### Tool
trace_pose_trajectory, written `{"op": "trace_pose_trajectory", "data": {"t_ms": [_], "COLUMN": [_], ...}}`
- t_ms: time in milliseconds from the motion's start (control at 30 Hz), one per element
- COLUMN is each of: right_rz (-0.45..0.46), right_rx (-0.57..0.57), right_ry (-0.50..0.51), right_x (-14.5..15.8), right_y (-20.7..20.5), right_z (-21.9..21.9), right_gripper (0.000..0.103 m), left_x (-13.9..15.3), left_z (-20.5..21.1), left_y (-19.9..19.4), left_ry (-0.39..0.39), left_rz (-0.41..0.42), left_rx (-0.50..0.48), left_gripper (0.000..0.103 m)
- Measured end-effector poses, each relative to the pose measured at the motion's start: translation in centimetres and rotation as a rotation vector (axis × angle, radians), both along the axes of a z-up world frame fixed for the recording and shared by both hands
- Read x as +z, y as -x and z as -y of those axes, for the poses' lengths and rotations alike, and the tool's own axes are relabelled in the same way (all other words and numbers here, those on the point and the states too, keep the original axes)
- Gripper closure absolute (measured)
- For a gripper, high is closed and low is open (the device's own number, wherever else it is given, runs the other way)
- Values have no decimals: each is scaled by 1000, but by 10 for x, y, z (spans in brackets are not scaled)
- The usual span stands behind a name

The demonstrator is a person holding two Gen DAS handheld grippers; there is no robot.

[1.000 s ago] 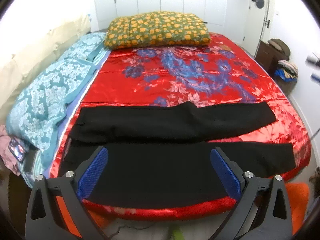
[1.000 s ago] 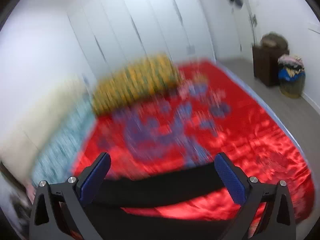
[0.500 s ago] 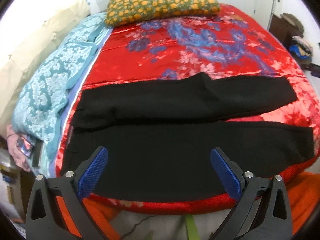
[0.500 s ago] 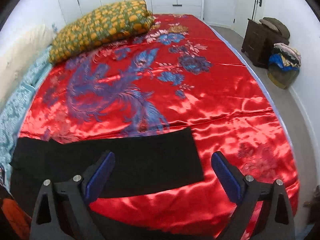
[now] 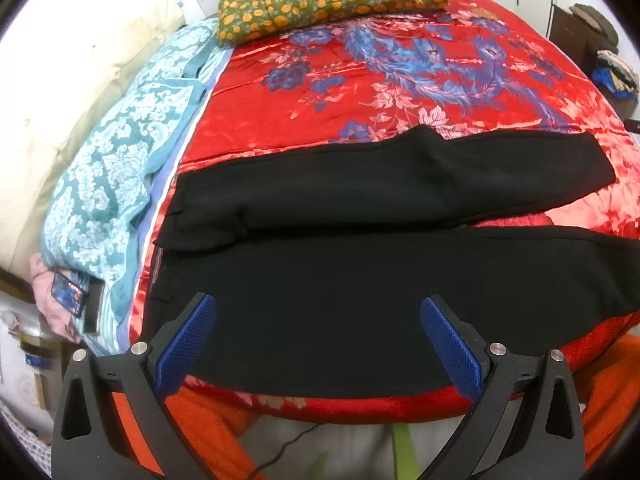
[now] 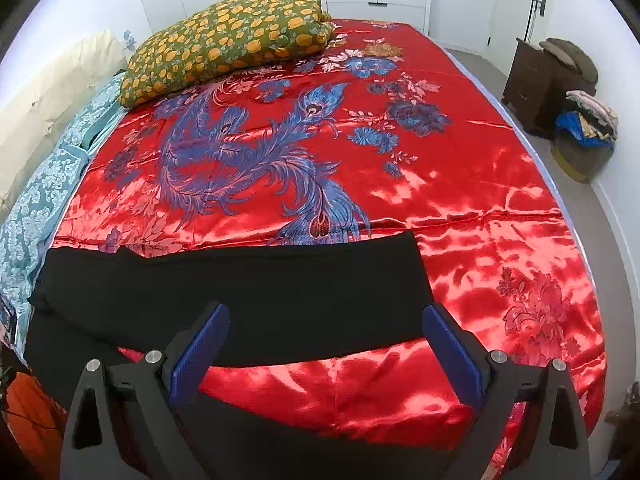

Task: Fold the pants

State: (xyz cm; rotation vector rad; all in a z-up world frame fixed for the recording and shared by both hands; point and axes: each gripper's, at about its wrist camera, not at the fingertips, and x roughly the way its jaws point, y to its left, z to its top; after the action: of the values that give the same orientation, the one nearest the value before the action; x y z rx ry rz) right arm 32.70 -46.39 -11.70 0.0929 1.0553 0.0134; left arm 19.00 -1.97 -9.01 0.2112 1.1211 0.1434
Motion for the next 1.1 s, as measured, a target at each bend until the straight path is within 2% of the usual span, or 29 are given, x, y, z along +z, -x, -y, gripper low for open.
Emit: {"op": "trace_pose_trajectory", "data": {"t_ms": [100, 167, 267, 367, 467, 500, 633, 667, 800, 833, 867, 933, 1000, 1033, 1100], "right_rz": [-15, -14, 17, -101, -189, -237, -333, -369, -448, -462, -465, -459, -409, -367, -212], "right_rx": [8, 15, -47, -96, -77, -54, 25, 42, 83, 78, 63, 69, 132, 145, 165], "right_ry": [-32, -17, -2, -99, -105, -113, -100, -108, -101, -96, -95, -105, -24, 5, 83], "right_x": [-3, 0, 11, -17, -57, -76, -120, -131, -152, -155, -157, -155, -136, -124, -81], "right_y": [-5, -18, -53, -103, -134, -145, -171, -175, -174, -172, -170, -168, -168, -169, -177], "right_z": [8, 21, 63, 109, 119, 117, 105, 102, 94, 95, 98, 96, 78, 72, 55], "right_gripper": [6, 6, 6, 7, 19, 22, 35, 44, 51, 59, 75, 79, 81, 82, 82], "left_x": [-2, -7, -20, -34, -43, -45, -57, -59, -71, -74, -76, -81, -82, -82, -81], "left_z": [1, 0, 3, 11, 18, 21, 24, 24, 22, 21, 21, 22, 23, 23, 24], "left_y": [-1, -2, -5, -9, -14, -16, -25, -26, -32, -33, -34, -35, -32, -31, -31], "left_ry": [1, 14, 33, 40, 38, 33, 9, 5, 6, 10, 12, 21, 21, 18, 16], "left_rz": [-9, -25, -67, -118, -139, -143, -172, -179, -204, -210, -216, -228, -227, -223, -214], "left_rx": [-4, -4, -2, -4, -9, -12, -16, -13, -1, 2, 4, 2, -6, -9, -6], "left_gripper": [1, 1, 1, 1, 1, 1, 1, 1, 1, 1, 1, 1, 1, 1, 1]}}
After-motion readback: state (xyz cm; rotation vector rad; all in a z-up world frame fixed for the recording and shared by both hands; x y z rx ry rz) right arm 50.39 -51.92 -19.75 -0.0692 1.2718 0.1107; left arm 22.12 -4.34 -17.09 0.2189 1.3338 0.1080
